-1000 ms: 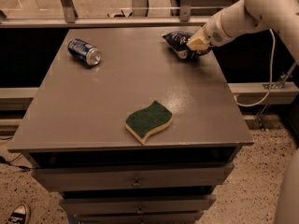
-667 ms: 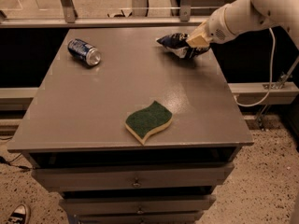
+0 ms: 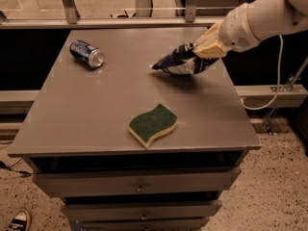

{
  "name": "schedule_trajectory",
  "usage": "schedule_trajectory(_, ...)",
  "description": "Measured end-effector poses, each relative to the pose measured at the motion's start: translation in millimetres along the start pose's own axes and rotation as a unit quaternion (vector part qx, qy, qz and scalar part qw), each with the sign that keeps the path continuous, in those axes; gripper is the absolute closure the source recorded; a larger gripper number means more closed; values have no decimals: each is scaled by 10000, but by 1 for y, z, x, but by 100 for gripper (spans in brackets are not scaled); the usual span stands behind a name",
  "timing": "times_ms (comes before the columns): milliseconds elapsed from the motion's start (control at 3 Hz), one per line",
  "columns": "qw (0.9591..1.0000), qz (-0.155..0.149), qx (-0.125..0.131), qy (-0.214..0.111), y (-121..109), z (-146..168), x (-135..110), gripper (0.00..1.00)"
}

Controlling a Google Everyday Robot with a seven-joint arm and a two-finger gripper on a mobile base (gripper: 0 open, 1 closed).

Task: Move blue chip bag near sponge

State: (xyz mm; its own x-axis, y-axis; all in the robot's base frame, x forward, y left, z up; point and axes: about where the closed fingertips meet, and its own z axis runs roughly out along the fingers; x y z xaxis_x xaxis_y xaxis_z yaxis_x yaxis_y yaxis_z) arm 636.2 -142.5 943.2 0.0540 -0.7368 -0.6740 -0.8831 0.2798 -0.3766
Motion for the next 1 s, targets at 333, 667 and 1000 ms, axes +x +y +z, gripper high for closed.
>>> schedule_trajectory(333, 9980, -472, -419, 32, 49, -14, 4, 100)
schedule_trajectory(667, 9938, -785, -785, 55, 85, -20, 12, 100)
schedule_trajectory(1000, 9891, -1018, -1061, 37, 108, -21, 11, 88)
